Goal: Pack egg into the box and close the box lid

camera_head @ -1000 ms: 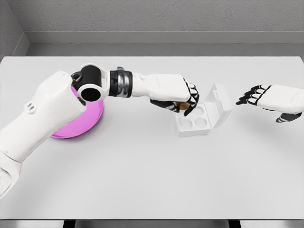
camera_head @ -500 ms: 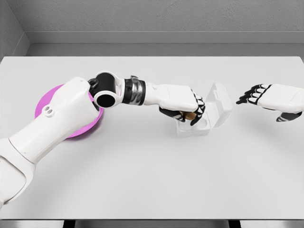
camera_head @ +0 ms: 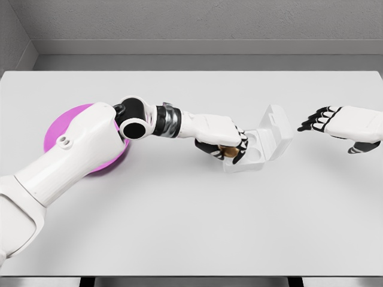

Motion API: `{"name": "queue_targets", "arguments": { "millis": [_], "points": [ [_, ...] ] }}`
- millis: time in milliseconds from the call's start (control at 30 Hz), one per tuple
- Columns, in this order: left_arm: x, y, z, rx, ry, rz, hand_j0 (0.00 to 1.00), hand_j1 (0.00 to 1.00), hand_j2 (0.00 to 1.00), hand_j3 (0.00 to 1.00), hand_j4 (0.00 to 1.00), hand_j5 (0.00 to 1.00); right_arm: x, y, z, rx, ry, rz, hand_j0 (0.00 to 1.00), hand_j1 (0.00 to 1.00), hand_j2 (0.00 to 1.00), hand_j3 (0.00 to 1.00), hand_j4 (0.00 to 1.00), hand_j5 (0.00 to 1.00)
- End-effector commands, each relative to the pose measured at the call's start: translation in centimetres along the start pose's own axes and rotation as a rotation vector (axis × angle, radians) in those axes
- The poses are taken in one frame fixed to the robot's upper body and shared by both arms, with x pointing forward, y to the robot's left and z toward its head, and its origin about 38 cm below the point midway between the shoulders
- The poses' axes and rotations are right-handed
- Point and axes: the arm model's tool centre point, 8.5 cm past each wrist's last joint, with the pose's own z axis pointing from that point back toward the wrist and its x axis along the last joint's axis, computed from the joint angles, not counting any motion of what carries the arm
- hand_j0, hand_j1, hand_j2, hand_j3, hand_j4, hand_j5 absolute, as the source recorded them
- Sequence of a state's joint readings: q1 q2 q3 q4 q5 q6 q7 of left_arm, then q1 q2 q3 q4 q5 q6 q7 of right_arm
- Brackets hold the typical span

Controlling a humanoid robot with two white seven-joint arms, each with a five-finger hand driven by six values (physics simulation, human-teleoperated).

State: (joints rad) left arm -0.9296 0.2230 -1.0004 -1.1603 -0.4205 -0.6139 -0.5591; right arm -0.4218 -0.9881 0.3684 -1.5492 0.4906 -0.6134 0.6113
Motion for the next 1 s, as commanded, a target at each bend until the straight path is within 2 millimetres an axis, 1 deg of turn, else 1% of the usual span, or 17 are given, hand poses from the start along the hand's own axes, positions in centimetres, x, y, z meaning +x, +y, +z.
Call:
{"name": "queue_targets", "arguments": {
  "millis": [0, 100, 133, 233, 400, 433, 467, 567, 600, 667, 733, 767, 800, 900, 933, 967],
  "points": [
    [-0.1, 0.0, 0.0, 0.004, 0.003, 0.005, 0.44, 0.44, 0.44, 0.44, 0.44, 0.44, 0.0, 0.0, 0.0, -0.002, 0.001, -0.004, 1.0, 1.0, 1.0, 1.0, 1.0, 1.0],
    [0.2, 0.2, -0.3, 0.009, -0.005, 0.005, 0.48, 0.48, 0.48, 0.48, 0.48, 0.48, 0.0, 0.0, 0.0, -0.002, 0.001, -0.004, 1.0, 1.0, 1.0, 1.0, 1.0, 1.0],
    [0.1, 0.1, -0.3, 0.008, -0.005, 0.006, 0.54, 0.54, 0.54, 0.54, 0.54, 0.54, 0.0, 0.0, 0.0, -0.002, 0.001, -0.004, 1.0, 1.0, 1.0, 1.0, 1.0, 1.0],
    [0.0, 0.1, -0.3, 0.009, -0.003, 0.01, 0.57, 0.57, 0.57, 0.57, 0.57, 0.57, 0.0, 0.0, 0.0, -0.002, 0.001, -0.004, 1.0, 1.0, 1.0, 1.0, 1.0, 1.0],
    [0.1, 0.1, -0.5, 0.011, -0.006, 0.012, 0.7, 0.7, 0.7, 0.7, 0.7, 0.7, -0.1, -0.1, 0.1, -0.002, 0.002, -0.002, 1.0, 1.0, 1.0, 1.0, 1.0, 1.0],
    [0.1, 0.1, -0.5, 0.01, -0.006, 0.011, 0.75, 0.75, 0.75, 0.75, 0.75, 0.75, -0.1, -0.1, 0.1, -0.002, 0.002, -0.002, 1.0, 1.0, 1.0, 1.0, 1.0, 1.0],
    [0.1, 0.1, -0.5, 0.01, -0.006, 0.011, 0.75, 0.75, 0.75, 0.75, 0.75, 0.75, 0.0, 0.0, 0.0, -0.001, 0.002, -0.003, 1.0, 1.0, 1.0, 1.0, 1.0, 1.0],
    [0.1, 0.1, -0.4, 0.011, -0.005, 0.012, 0.81, 0.81, 0.81, 0.81, 0.81, 0.81, 0.0, 0.0, 0.0, -0.002, 0.001, -0.004, 1.0, 1.0, 1.0, 1.0, 1.0, 1.0],
    [0.1, 0.1, -0.4, 0.011, -0.005, 0.012, 0.81, 0.81, 0.81, 0.81, 0.81, 0.81, -0.1, -0.1, 0.1, -0.002, 0.002, -0.002, 1.0, 1.0, 1.0, 1.0, 1.0, 1.0],
    [0.1, 0.1, -0.4, 0.013, -0.007, 0.015, 0.88, 0.88, 0.88, 0.88, 0.88, 0.88, -0.1, -0.1, 0.1, -0.003, 0.002, -0.003, 1.0, 1.0, 1.0, 1.0, 1.0, 1.0],
    [0.1, 0.1, -0.4, 0.014, -0.006, 0.017, 0.9, 0.9, 0.9, 0.9, 0.9, 0.9, 0.0, 0.0, 0.0, -0.001, 0.002, -0.003, 1.0, 1.0, 1.0, 1.0, 1.0, 1.0],
    [0.0, 0.1, -0.3, 0.015, -0.005, 0.019, 0.95, 0.95, 0.95, 0.95, 0.95, 0.95, -0.1, -0.1, 0.1, -0.002, 0.002, -0.002, 1.0, 1.0, 1.0, 1.0, 1.0, 1.0],
    [-0.2, 0.2, 0.0, 0.021, 0.0, 0.021, 1.0, 1.0, 1.0, 1.0, 1.0, 1.0, -0.1, -0.1, 0.1, -0.002, 0.002, -0.002, 1.0, 1.0, 1.0, 1.0, 1.0, 1.0],
    [-0.4, 0.7, 0.7, 0.044, -0.003, 0.037, 1.0, 1.0, 1.0, 1.0, 1.0, 1.0, -0.1, -0.1, 0.1, -0.002, 0.002, -0.002, 1.0, 1.0, 1.0, 1.0, 1.0, 1.0],
    [-1.4, 0.2, 2.7, 0.051, 0.023, 0.064, 1.0, 1.0, 1.0, 1.0, 1.0, 1.0, -0.1, -0.1, 0.1, -0.002, 0.002, -0.002, 1.0, 1.0, 1.0, 1.0, 1.0, 1.0],
    [-2.4, 0.1, 4.8, 0.067, 0.047, 0.093, 1.0, 1.0, 1.0, 1.0, 1.0, 1.0, -0.1, -0.1, 0.1, -0.002, 0.002, -0.002, 1.0, 1.0, 1.0, 1.0, 1.0, 1.0]
  ]
}}
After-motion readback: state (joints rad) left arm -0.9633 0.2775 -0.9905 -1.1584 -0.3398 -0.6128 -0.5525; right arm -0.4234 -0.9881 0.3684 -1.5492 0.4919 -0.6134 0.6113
